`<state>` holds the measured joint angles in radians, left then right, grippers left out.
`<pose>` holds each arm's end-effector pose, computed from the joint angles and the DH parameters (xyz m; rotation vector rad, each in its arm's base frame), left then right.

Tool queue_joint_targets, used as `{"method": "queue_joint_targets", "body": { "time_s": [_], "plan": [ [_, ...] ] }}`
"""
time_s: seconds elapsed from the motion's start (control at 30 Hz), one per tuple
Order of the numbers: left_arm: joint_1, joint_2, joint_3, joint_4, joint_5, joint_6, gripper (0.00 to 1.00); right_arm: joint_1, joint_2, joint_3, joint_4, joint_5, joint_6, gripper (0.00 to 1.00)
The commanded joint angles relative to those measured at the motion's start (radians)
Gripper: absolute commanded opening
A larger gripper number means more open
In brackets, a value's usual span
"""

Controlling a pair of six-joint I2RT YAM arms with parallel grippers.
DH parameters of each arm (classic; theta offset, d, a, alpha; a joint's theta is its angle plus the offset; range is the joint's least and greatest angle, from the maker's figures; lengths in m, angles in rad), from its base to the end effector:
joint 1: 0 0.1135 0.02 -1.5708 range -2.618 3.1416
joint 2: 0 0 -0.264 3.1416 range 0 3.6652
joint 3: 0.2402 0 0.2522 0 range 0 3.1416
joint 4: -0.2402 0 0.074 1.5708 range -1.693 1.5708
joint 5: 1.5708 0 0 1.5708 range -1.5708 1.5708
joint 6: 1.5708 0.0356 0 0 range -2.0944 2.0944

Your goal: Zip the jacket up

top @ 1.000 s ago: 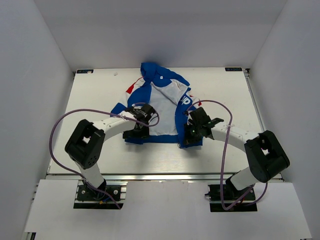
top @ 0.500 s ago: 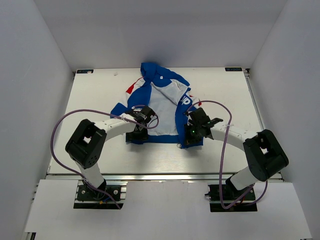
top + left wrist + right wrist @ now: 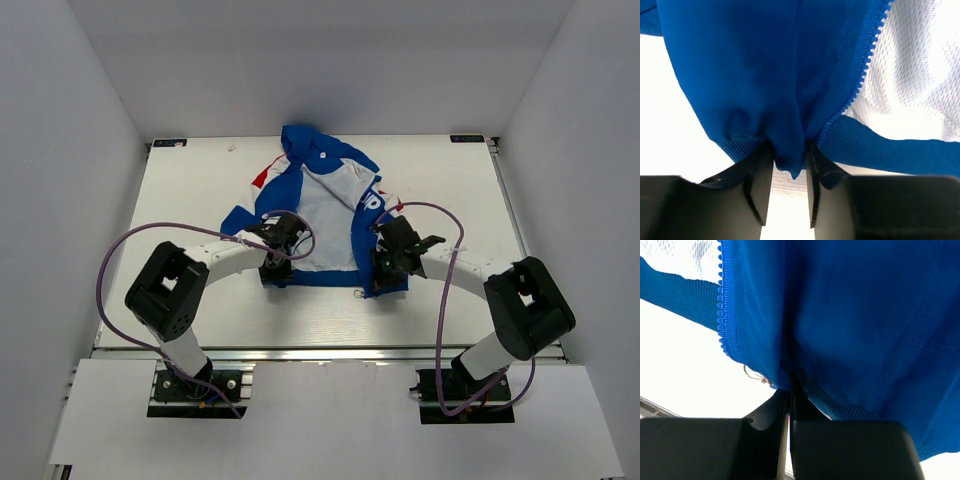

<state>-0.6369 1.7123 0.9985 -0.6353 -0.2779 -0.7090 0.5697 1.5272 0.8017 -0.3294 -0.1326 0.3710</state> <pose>0.2514 -0.1738 0.1542 -0.1442 2.7910 0.1117 0.2379 0.1579 0.1645 -0.3149 2.6820 0.4826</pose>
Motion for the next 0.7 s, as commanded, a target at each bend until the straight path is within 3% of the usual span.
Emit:
{"method": "queue_joint_targets", "body": {
  "time_s": [0.0, 0.13, 0.43, 0.57, 0.67],
  "plan": [
    [0.011, 0.101, -0.072, 0.014, 0.020, -0.012, 0.39, -0.011, 0.016, -0.002, -0.034, 0.030, 0.005, 0.00],
    [0.011, 0.049, -0.038, -0.038, -0.029, 0.003, 0.38, -0.022, 0.034, -0.007, -0.034, 0.053, 0.011, 0.00],
    [0.022, -0.105, 0.106, -0.194, -0.176, 0.029, 0.36, -0.194, 0.054, -0.044, -0.049, 0.074, 0.037, 0.00],
    [0.029, -0.169, 0.114, -0.204, -0.195, 0.034, 0.28, -0.221, 0.057, -0.050, -0.051, 0.074, 0.034, 0.00],
    [0.034, -0.201, 0.114, -0.196, -0.193, 0.040, 0.15, -0.228, 0.053, -0.053, -0.039, 0.053, 0.022, 0.00]
  ]
}}
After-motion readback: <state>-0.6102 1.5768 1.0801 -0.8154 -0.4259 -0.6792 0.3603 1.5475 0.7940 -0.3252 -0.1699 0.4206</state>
